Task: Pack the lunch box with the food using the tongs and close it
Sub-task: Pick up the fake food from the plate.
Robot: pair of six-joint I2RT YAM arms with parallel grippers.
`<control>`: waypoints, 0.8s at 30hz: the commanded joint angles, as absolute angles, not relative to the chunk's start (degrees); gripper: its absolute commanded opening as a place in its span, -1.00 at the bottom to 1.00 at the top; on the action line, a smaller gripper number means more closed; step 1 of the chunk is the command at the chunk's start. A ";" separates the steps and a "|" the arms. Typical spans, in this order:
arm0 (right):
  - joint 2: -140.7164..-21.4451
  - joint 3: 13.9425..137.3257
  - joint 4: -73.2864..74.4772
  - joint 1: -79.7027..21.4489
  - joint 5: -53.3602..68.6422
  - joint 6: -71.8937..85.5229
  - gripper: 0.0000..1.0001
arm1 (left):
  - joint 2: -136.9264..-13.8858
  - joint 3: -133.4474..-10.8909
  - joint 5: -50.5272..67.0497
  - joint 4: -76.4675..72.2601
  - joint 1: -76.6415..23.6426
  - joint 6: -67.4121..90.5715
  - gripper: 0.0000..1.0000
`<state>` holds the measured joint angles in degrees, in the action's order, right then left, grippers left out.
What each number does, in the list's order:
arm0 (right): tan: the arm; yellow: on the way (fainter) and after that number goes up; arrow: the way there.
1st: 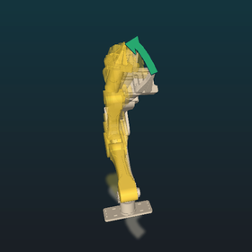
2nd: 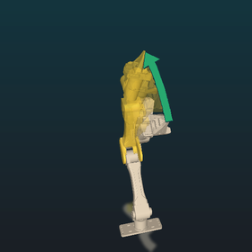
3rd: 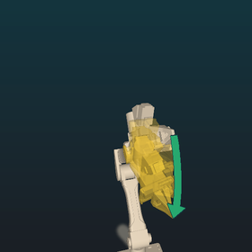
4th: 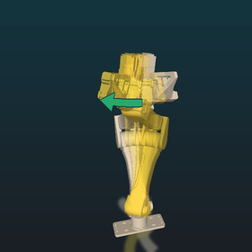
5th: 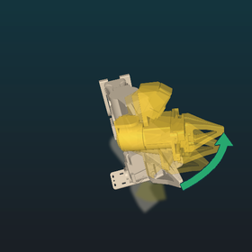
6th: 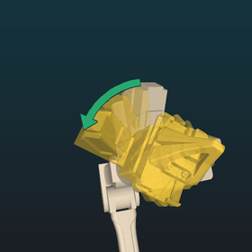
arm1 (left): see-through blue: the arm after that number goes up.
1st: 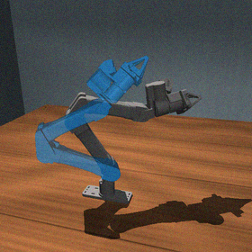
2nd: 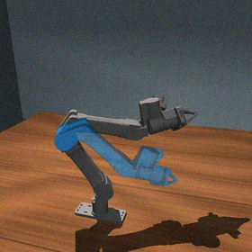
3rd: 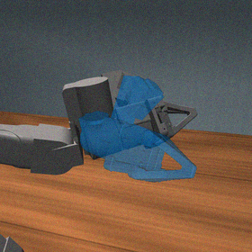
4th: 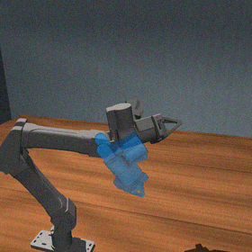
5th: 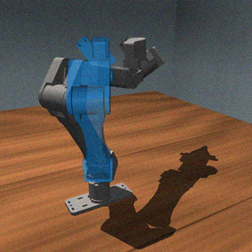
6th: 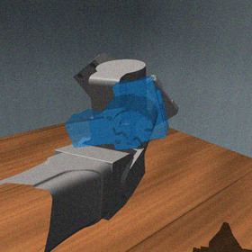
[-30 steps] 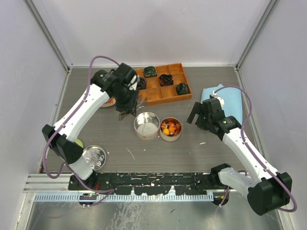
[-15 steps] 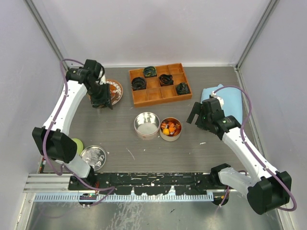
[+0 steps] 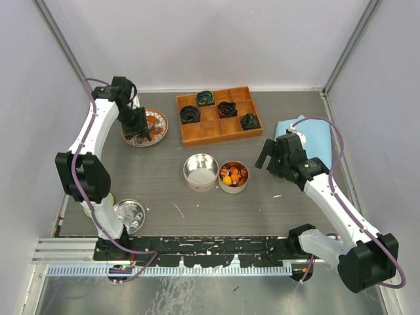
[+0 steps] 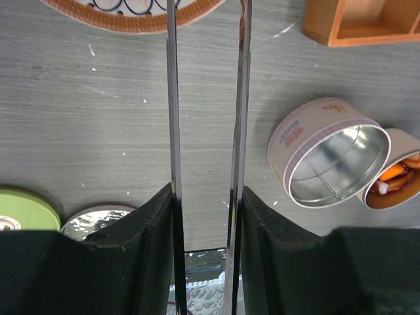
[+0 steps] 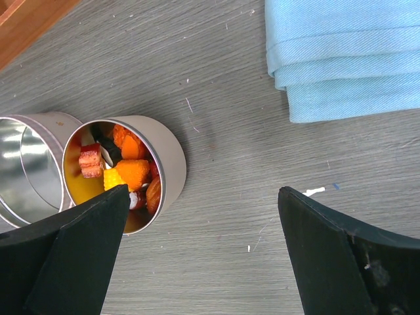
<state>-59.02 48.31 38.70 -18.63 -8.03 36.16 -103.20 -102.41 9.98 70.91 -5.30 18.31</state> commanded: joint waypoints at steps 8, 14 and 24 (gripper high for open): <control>-58.68 50.01 37.35 -18.38 -8.97 35.72 1.00 | -108.49 -108.65 10.45 69.43 -2.47 17.40 -0.20; -58.71 49.82 37.53 -18.37 -9.38 35.38 1.00 | -110.30 -109.43 10.23 68.90 -2.21 17.68 -0.20; -59.33 49.79 37.53 -18.41 -9.64 34.55 1.00 | -112.45 -112.00 10.63 68.60 -1.28 20.23 -0.18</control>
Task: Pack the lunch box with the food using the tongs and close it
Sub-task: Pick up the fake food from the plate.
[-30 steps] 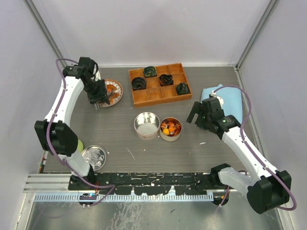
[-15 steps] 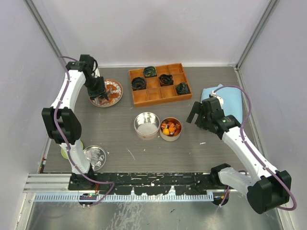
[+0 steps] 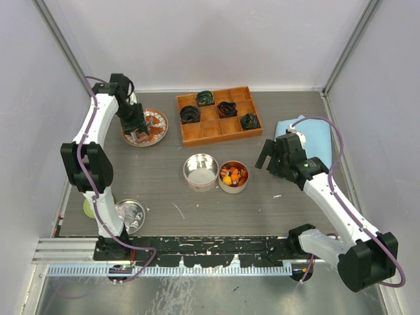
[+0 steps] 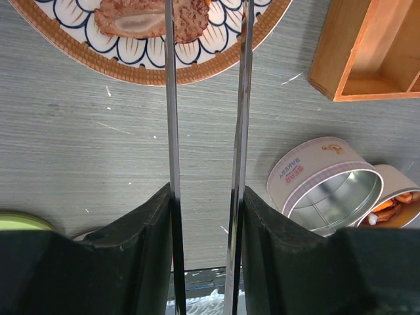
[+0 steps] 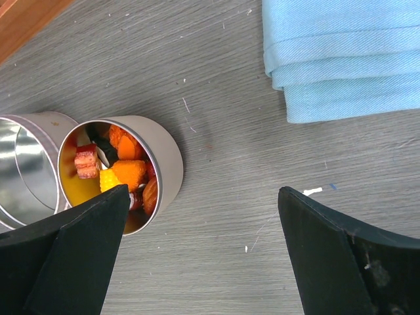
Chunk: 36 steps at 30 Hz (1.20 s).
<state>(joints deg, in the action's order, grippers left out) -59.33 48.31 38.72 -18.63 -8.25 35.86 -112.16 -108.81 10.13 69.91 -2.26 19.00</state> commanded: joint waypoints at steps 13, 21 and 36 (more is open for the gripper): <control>-59.84 49.72 36.83 -18.44 -8.81 34.78 1.00 | -109.20 -107.16 17.01 72.03 -1.42 14.37 -0.23; -60.56 49.93 36.39 -18.43 -8.11 34.91 1.00 | -100.53 -100.49 16.41 68.78 -1.58 16.97 -0.21; -60.38 49.70 36.31 -18.37 -8.18 34.90 1.00 | -95.02 -91.15 13.98 66.09 -1.53 20.92 -0.19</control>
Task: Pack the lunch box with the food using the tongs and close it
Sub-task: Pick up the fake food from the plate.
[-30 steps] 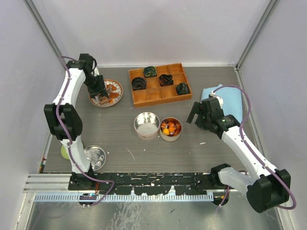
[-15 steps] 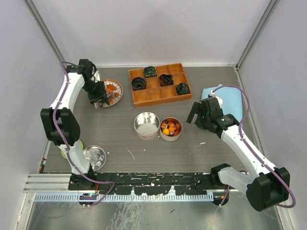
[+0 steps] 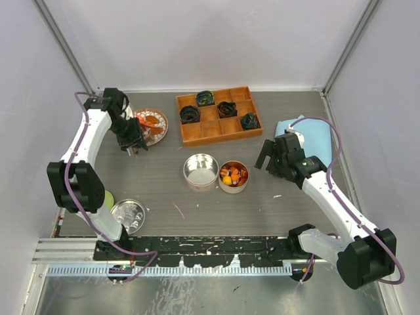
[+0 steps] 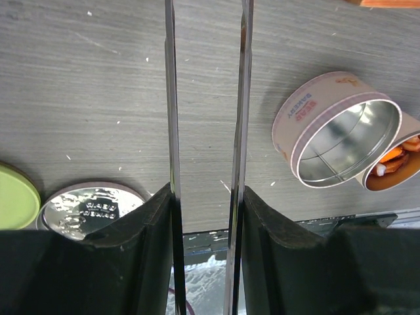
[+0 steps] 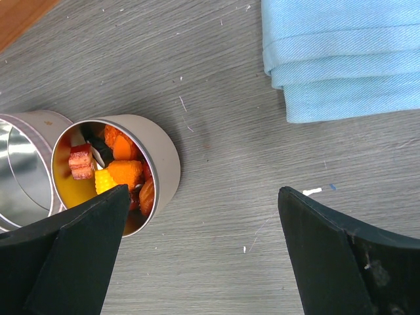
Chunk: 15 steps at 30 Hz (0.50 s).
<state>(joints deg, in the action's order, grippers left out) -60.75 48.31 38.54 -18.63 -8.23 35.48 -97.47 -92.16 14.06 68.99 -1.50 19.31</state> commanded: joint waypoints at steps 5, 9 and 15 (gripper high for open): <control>-59.72 49.37 36.45 -18.37 -8.39 34.99 1.00 | -94.53 -90.21 12.89 65.54 -1.37 22.04 -0.17; -59.35 49.22 36.67 -18.37 -8.83 34.99 1.00 | -93.53 -87.29 13.35 62.18 -1.23 24.87 -0.15; -59.40 49.36 36.82 -18.45 -8.87 34.99 1.00 | -92.42 -84.09 14.81 56.78 -0.70 31.79 -0.15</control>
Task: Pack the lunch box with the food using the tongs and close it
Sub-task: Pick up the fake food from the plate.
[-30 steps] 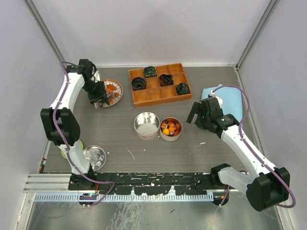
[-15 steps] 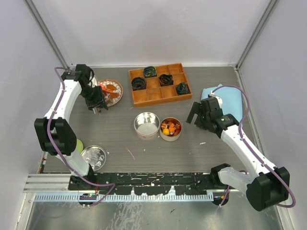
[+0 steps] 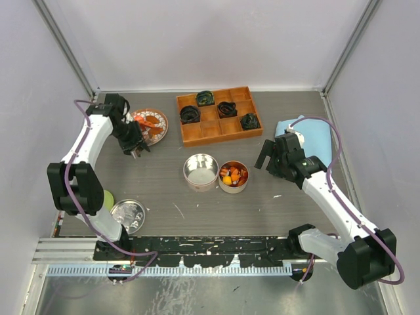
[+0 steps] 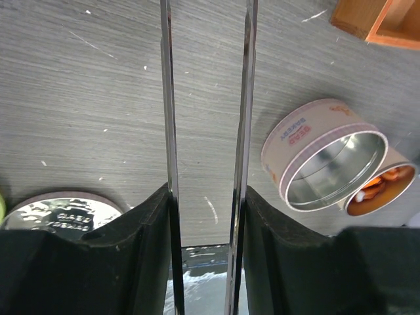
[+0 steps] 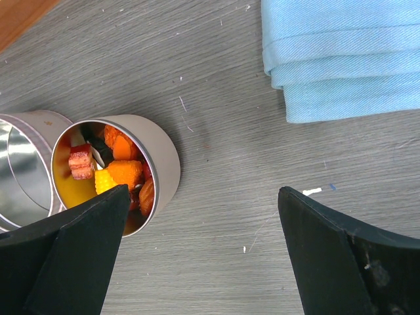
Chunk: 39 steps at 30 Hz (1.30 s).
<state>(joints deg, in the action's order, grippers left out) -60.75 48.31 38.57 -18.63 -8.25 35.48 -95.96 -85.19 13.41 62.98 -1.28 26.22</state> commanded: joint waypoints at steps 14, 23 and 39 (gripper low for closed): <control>-59.36 49.13 37.00 -18.38 -9.21 34.73 1.00 | -87.72 -70.35 21.77 35.59 2.41 50.56 -0.11; -59.47 48.79 37.00 -18.37 -9.30 34.55 1.00 | -86.60 -63.59 23.73 26.22 3.14 59.32 -0.07; -59.52 48.87 37.00 -18.39 -9.13 34.54 1.00 | -89.12 -61.17 26.18 19.62 4.22 63.98 -0.29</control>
